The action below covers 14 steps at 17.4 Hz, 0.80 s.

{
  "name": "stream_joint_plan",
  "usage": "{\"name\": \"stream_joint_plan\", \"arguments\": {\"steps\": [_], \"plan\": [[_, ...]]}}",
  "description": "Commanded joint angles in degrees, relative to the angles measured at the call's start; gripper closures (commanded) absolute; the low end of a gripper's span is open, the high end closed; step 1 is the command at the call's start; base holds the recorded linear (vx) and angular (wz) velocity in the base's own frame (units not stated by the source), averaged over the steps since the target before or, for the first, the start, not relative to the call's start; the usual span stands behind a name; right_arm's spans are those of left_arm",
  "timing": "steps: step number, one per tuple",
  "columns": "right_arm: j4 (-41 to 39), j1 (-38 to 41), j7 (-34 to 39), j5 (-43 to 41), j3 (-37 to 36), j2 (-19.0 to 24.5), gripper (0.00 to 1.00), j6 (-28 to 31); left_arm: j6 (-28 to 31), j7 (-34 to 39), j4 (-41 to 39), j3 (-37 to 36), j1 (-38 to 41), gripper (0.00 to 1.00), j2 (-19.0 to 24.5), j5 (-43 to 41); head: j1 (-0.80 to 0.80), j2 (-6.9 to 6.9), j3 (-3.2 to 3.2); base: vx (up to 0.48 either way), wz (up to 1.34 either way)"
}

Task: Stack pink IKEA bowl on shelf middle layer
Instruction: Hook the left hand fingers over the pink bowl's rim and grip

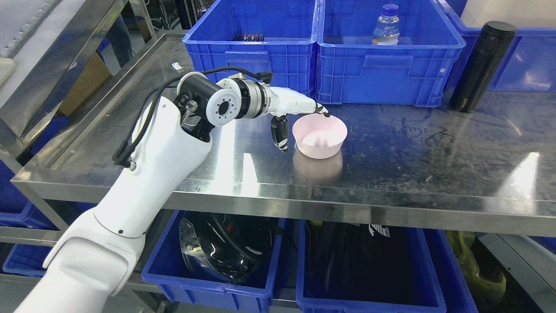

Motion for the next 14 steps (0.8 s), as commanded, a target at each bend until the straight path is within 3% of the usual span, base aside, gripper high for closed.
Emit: {"name": "stream_joint_plan", "arguments": {"steps": [1, 9, 12, 14], "plan": [[-1.00, 0.17, -0.31, 0.00, 0.00, -1.00, 0.00, -0.01, -0.32, 1.50, 8.85, -8.19, -0.43, 0.03, -9.67, -4.81, 0.00, 0.00, 0.00, 0.000, 0.00], [-1.00, 0.17, -0.31, 0.00, 0.00, -1.00, 0.00, -0.01, -2.52, 1.67, 13.50, -6.61, -0.17, 0.13, -9.49, -8.15, 0.00, 0.00, 0.00, 0.014, 0.01], [-1.00, 0.17, -0.31, 0.00, 0.00, -1.00, 0.00, -0.01, -7.15, 1.67, 15.70, -3.90, 0.53, 0.27, -10.20, -7.98, 0.00, 0.00, 0.00, 0.017, 0.00], [-1.00, 0.17, -0.31, 0.00, 0.00, -1.00, 0.00, -0.01, -12.77, 1.15, 17.02, 0.67, 2.54, 0.48, -11.48, -7.89, 0.00, 0.00, 0.00, 0.020, 0.00]]}}
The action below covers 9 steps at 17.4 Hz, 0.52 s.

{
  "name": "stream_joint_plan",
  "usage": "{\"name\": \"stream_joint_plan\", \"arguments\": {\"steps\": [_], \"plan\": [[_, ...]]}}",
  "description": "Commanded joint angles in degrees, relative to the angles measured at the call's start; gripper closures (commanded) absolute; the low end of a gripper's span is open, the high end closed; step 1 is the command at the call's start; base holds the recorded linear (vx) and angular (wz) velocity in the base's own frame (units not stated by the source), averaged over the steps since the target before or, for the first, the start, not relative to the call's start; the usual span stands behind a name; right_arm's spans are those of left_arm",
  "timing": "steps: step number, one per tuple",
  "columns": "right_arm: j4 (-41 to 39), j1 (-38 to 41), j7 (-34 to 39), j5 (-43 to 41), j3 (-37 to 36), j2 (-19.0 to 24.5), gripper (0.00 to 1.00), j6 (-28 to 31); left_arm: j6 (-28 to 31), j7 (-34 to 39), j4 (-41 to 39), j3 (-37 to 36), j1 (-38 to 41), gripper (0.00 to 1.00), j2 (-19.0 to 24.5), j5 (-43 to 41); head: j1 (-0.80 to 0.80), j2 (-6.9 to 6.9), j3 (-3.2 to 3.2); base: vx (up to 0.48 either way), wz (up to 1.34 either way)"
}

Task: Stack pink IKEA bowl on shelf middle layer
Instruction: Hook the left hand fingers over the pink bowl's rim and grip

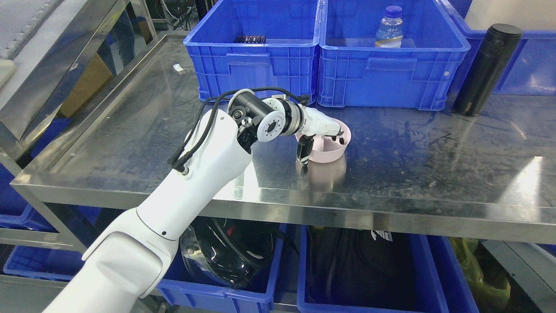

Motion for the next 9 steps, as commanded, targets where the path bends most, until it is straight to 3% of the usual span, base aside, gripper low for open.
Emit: {"name": "stream_joint_plan", "arguments": {"steps": [1, 3, 4, 9], "plan": [[-1.00, 0.18, 0.02, 0.00, 0.00, -1.00, 0.00, -0.01, -7.23, -0.73, 6.64, 6.24, 2.99, 0.56, -3.65, -0.50, 0.00, 0.00, 0.00, 0.022, 0.04], [-1.00, 0.18, 0.02, 0.00, 0.00, -1.00, 0.00, -0.01, -13.10, -1.51, 6.90, 10.10, 3.52, 0.89, -3.65, 0.20, 0.00, 0.00, 0.00, 0.020, 0.07], [-1.00, 0.18, 0.02, 0.00, 0.00, -1.00, 0.00, -0.01, -16.53, -1.95, 7.16, 12.82, 3.87, 0.98, -3.65, 0.21, 0.00, 0.00, 0.00, 0.017, 0.11], [-1.00, 0.26, 0.02, 0.00, 0.00, -1.00, 0.00, -0.01, -27.96, -0.91, 3.75, 29.23, 3.96, 1.00, -3.65, 0.64, 0.00, -0.01, 0.00, 0.020, 0.08]]}}
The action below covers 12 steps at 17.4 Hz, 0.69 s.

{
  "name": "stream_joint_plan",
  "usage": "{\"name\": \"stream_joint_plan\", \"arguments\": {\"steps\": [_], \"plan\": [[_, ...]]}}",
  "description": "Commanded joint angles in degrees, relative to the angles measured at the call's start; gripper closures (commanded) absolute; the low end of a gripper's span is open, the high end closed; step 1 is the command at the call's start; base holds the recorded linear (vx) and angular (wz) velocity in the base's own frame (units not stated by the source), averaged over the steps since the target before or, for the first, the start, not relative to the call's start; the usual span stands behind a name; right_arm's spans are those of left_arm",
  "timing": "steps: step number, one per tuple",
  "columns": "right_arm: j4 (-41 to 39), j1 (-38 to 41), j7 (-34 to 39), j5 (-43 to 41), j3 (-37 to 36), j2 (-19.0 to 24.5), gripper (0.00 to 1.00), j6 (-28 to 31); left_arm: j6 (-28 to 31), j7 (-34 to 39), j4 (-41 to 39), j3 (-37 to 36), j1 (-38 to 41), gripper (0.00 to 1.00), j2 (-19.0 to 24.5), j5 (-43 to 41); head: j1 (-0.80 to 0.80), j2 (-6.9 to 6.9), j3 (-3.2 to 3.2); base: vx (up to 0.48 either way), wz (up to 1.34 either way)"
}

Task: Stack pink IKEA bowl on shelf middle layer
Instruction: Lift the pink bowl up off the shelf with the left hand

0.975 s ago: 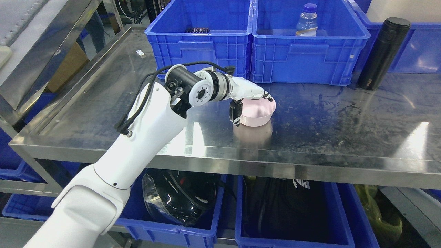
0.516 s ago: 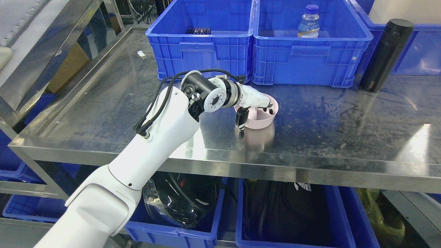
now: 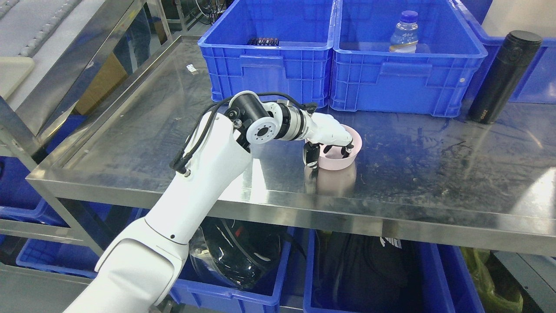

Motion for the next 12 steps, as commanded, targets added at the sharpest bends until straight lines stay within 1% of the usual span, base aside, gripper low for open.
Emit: {"name": "stream_joint_plan", "arguments": {"steps": [1, 3, 5, 7, 9, 12], "plan": [[-1.00, 0.27, 0.04, 0.00, 0.00, -1.00, 0.00, -0.01, -9.61, 1.90, -1.12, 23.36, 1.10, 1.00, -0.84, 3.13, 0.00, 0.00, 0.00, 0.015, 0.03], [-1.00, 0.18, 0.04, 0.00, 0.00, -1.00, 0.00, -0.01, -13.76, 2.88, -2.44, 27.77, 2.68, 1.00, -0.84, 6.57, 0.00, 0.00, 0.00, 0.010, 0.00], [-1.00, 0.18, 0.04, 0.00, 0.00, -1.00, 0.00, -0.01, -19.40, 3.23, -3.85, 30.86, 3.65, 1.00, -0.84, 10.96, 0.00, 0.00, 0.00, 0.009, -0.03], [-1.00, 0.18, 0.04, 0.00, 0.00, -1.00, 0.00, -0.01, -19.40, 3.50, -5.60, 32.62, 4.35, 1.00, -0.84, 14.66, 0.00, 0.00, 0.00, 0.018, -0.01], [-1.00, 0.18, 0.04, 0.00, 0.00, -1.00, 0.00, -0.01, -19.40, 3.67, -8.59, 32.89, 5.06, 1.00, -0.84, 19.30, 0.00, 0.00, 0.00, 0.015, 0.02], [-1.00, 0.18, 0.04, 0.00, 0.00, -1.00, 0.00, -0.01, -19.40, 5.25, -10.26, 32.89, 5.67, 1.00, -0.84, 21.79, 0.00, 0.00, 0.00, 0.024, 0.02]]}}
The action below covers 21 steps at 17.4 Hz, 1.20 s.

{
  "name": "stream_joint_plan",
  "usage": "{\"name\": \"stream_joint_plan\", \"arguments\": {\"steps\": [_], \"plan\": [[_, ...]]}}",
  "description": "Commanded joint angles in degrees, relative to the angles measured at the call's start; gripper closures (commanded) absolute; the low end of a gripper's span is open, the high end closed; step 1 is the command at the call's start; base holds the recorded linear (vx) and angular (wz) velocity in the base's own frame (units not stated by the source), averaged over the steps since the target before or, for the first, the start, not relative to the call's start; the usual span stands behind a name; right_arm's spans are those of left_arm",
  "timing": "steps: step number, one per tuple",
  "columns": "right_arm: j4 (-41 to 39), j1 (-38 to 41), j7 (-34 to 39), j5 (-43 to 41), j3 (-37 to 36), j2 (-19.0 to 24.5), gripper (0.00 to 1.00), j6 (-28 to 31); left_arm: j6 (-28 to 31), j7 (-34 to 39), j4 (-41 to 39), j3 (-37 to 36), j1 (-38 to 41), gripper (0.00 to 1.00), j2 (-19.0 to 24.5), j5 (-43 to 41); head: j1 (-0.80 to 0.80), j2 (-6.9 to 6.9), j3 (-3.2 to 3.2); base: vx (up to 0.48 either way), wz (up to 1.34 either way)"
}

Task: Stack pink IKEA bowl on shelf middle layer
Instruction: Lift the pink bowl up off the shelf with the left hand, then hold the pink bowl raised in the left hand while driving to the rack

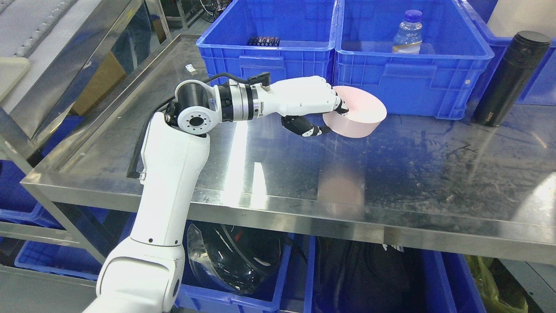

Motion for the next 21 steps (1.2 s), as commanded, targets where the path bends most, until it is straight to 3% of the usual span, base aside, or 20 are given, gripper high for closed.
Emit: {"name": "stream_joint_plan", "arguments": {"steps": [1, 8, 11, 21], "plan": [[-1.00, 0.17, 0.05, 0.00, 0.00, -1.00, 0.00, -0.01, -0.19, 1.66, -5.97, 9.99, 2.08, 1.00, 0.50, 6.37, 0.00, 0.00, 0.00, 0.027, 0.02], [-1.00, 0.25, 0.05, 0.00, 0.00, -1.00, 0.00, -0.01, -0.19, 2.45, -7.54, 4.12, 6.99, 0.99, 0.50, 8.30, 0.00, 0.00, 0.00, 0.026, 0.47], [-1.00, 0.17, 0.05, 0.00, 0.00, -1.00, 0.00, -0.01, -0.19, 3.77, -8.08, 0.59, 8.59, 0.99, 0.50, 8.30, 0.00, 0.00, 0.00, 0.022, 1.23], [-1.00, 0.17, 0.05, 0.00, 0.00, -1.00, 0.00, -0.01, -0.19, 4.12, -9.39, 0.67, 8.59, 0.99, 0.50, 8.21, 0.00, 0.01, 0.00, -0.003, 1.31]]}}
